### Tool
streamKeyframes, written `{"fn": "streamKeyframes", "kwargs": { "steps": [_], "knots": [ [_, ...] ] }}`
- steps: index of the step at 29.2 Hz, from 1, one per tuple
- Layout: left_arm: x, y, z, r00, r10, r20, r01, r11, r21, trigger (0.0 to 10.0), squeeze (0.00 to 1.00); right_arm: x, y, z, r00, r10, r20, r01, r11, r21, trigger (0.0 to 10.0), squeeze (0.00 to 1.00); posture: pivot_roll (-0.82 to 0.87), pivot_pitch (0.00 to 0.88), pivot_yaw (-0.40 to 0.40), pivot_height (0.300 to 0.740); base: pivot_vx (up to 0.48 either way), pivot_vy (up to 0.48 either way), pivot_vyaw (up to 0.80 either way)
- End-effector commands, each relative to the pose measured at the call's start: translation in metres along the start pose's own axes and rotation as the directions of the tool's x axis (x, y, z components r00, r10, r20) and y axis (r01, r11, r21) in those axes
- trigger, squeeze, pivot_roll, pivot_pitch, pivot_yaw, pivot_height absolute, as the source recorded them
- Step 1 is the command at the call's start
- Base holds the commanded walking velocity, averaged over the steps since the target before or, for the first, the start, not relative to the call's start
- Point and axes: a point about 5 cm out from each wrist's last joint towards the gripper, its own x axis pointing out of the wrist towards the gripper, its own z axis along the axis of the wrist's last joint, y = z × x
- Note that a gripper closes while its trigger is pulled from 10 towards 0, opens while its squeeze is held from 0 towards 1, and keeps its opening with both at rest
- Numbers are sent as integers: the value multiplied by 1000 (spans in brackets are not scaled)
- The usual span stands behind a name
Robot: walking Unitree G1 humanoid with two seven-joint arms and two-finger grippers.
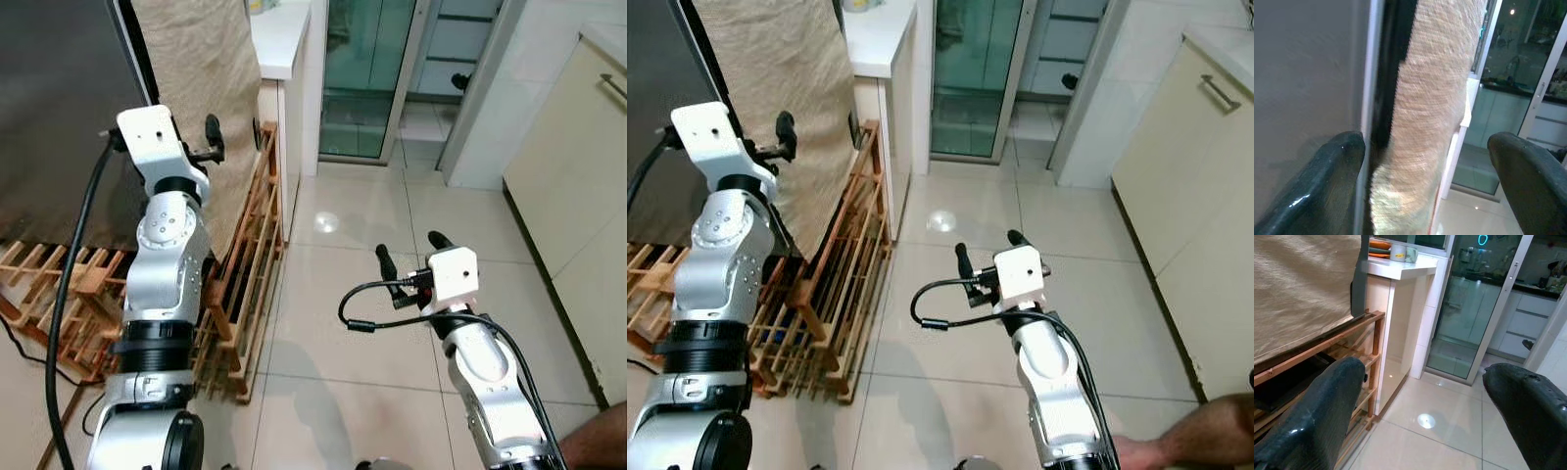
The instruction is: Restocking fridge
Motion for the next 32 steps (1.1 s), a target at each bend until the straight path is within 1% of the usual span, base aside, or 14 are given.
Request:
{"fn": "streamKeyframes", "kwargs": {
  "steps": [1, 7, 15, 16, 18, 21, 22, 24, 26, 27, 29, 30, 31, 32],
  "knots": [
    [4, -5, 1, 1000, -8, 3, 8, 1000, -14, 10000, 0, -1, -2, -2, 1000, 3, -17, -3, 1000, -13, 10000, 0, -130, 0, -10, 740, 0, 0, 0],
    [9, -12, -2, 999, -34, -5, 34, 999, -26, 10000, 0, -1, -4, -2, 1000, 2, -18, -2, 1000, -19, 10000, 0, -139, 0, -10, 740, 0, 0, 0],
    [19, -30, -20, 990, -105, -99, 102, 994, -38, 10000, 0, 0, -3, -3, 1000, 1, -23, -1, 1000, -17, 10000, 0, -138, 0, -9, 740, 0, 0, 0],
    [24, -45, -24, 981, -157, -115, 150, 986, -68, 10000, 0, 1, 0, -4, 1000, 10, -27, -10, 1000, -13, 10000, 0, -139, 0, -10, 740, 0, 0, 0],
    [28, -58, -24, 975, -192, -114, 184, 979, -84, 10000, 0, 2, 2, -5, 1000, 16, -27, -16, 1000, -10, 10000, 0, -145, 0, -6, 740, 0, 0, 0],
    [31, -71, -24, 966, -233, -116, 221, 969, -107, 10000, 0, 3, 3, -4, 1000, 18, -25, -19, 1000, -10, 10000, 0, -150, 0, -3, 740, 0, 0, 0],
    [31, -71, -24, 966, -233, -116, 221, 969, -107, 10000, 0, 3, 3, -4, 1000, 18, -25, -19, 1000, -10, 10000, 0, -150, 0, -3, 740, 0, 0, 0],
    [31, -86, -24, 946, -304, -112, 288, 948, -137, 10000, 0, 4, 3, -3, 1000, 18, -22, -18, 1000, -11, 10000, 0, -169, 0, 11, 740, 0, 0, 0],
    [25, -109, -21, 886, -458, -78, 433, 875, -215, 10000, 0, 2, 2, -3, 1000, 14, -20, -14, 1000, -14, 10000, 0, -180, 0, 16, 740, 0, 0, 0],
    [21, -119, -20, 843, -534, -59, 505, 825, -252, 10000, 0, 1, 1, -3, 1000, 13, -20, -13, 1000, -14, 10000, 0, -180, 0, 16, 740, 0, 0, 0],
    [11, -141, -19, 732, -681, -20, 646, 704, -296, 10000, 0, 0, 1, -3, 1000, 12, -21, -12, 1000, -15, 10000, 0, -180, 0, 16, 740, 0, 0, 0],
    [-2, -163, -15, 602, -798, 25, 754, 558, -348, 10000, 0, -2, 2, -4, 1000, 17, -26, -18, 1000, -14, 10000, 0, -198, 0, 24, 740, 0, 0, 0],
    [-2, -163, -15, 602, -798, 25, 754, 558, -348, 10000, 0, -2, 2, -4, 1000, 17, -26, -18, 1000, -14, 10000, 0, -198, 0, 24, 740, 0, 0, 0],
    [-6, -169, -14, 563, -826, 41, 778, 513, -362, 10000, 0, -3, 2, -5, 999, 21, -31, -21, 1000, -12, 10000, 0, -198, 0, 24, 740, 0, 0, 0]
  ]
}}
